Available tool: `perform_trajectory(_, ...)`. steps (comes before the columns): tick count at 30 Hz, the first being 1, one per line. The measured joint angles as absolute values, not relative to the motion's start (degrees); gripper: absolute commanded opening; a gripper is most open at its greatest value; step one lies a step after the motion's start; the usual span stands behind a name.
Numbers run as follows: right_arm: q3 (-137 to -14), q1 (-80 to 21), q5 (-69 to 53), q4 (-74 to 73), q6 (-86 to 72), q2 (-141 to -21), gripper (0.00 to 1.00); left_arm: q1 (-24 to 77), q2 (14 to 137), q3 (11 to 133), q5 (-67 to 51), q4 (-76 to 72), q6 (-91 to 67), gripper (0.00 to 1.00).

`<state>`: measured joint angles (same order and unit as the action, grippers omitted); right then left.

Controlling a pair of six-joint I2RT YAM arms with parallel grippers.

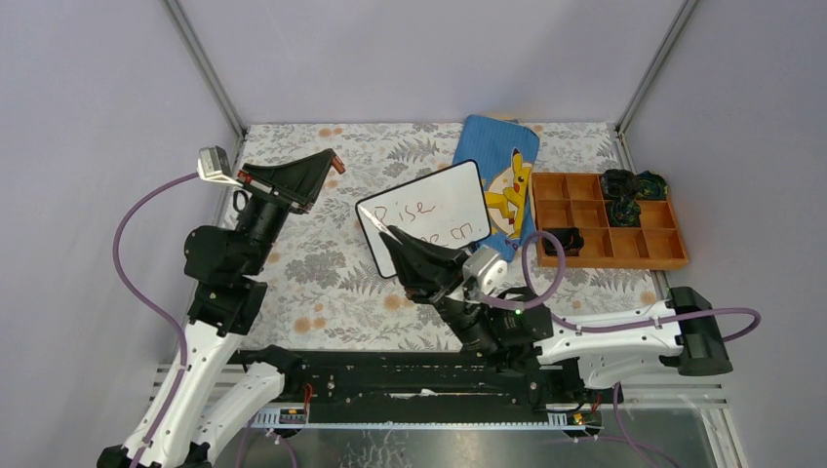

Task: Write a sentence on the whiteboard
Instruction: Close the whiteboard marker.

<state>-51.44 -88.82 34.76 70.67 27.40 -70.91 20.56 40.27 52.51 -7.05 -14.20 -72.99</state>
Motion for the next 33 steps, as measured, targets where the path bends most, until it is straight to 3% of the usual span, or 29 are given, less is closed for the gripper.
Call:
perform_trajectory(12,-58.2,-88.8,36.3,69.6,27.0,-78.9,0.0,20.6,38.2,51.0,-6.6,-14.6,-76.0,0.0)
perform_trajectory(33,-61.2,-87.3,40.1,70.7,27.7,-81.0,0.0,20.6,36.6,49.8,-6.7,-14.6,-76.6,0.0)
